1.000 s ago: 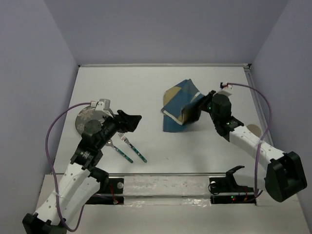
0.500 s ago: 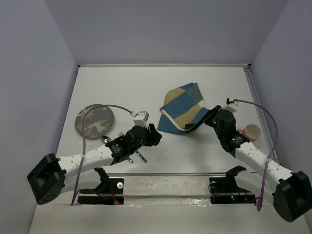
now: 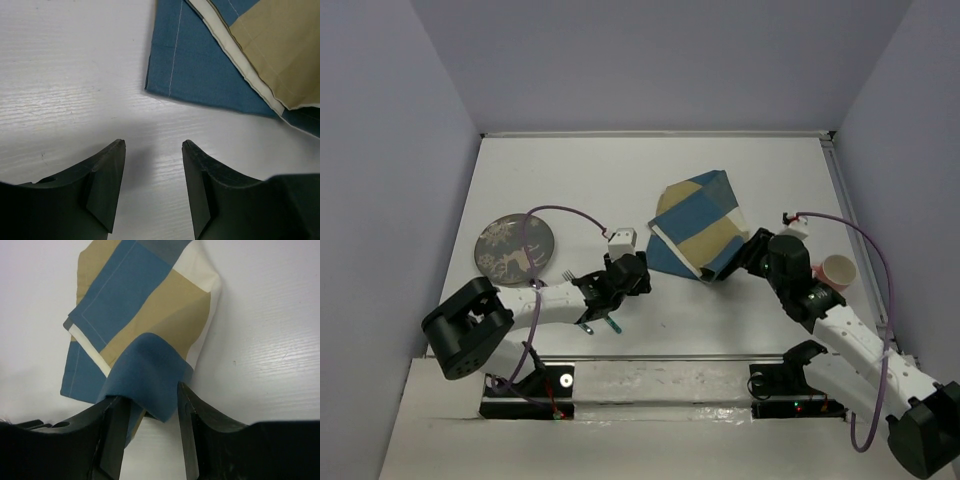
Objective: Set the dinner table for one person
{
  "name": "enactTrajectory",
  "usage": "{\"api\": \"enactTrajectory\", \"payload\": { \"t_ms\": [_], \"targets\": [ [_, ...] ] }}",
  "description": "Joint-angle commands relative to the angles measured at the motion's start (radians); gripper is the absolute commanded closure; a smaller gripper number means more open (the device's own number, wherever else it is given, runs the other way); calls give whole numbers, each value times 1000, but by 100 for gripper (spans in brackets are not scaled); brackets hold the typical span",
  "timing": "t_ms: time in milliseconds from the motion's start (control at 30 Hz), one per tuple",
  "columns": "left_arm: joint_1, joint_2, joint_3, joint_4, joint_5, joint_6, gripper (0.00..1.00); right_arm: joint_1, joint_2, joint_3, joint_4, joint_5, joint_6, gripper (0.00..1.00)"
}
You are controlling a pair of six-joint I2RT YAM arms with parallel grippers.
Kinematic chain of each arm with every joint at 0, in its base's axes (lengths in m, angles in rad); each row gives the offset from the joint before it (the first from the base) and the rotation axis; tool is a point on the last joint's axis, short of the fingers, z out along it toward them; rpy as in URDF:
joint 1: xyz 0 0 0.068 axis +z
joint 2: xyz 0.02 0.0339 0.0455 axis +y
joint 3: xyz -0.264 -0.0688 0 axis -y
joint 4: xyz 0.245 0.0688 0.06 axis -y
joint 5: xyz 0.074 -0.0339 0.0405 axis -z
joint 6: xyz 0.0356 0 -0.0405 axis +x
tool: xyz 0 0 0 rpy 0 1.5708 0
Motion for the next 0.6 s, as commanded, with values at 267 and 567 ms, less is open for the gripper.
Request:
{"api": "enactTrajectory", "payload": {
  "t_ms": [267,567],
  "targets": [
    [28,142,97,98,-89,-48,40,37,-53,206,-199,-155,-185,51],
    [76,240,137,158,-66,-80,41,95,11,304,-229,-267,-303,53]
  ]
}}
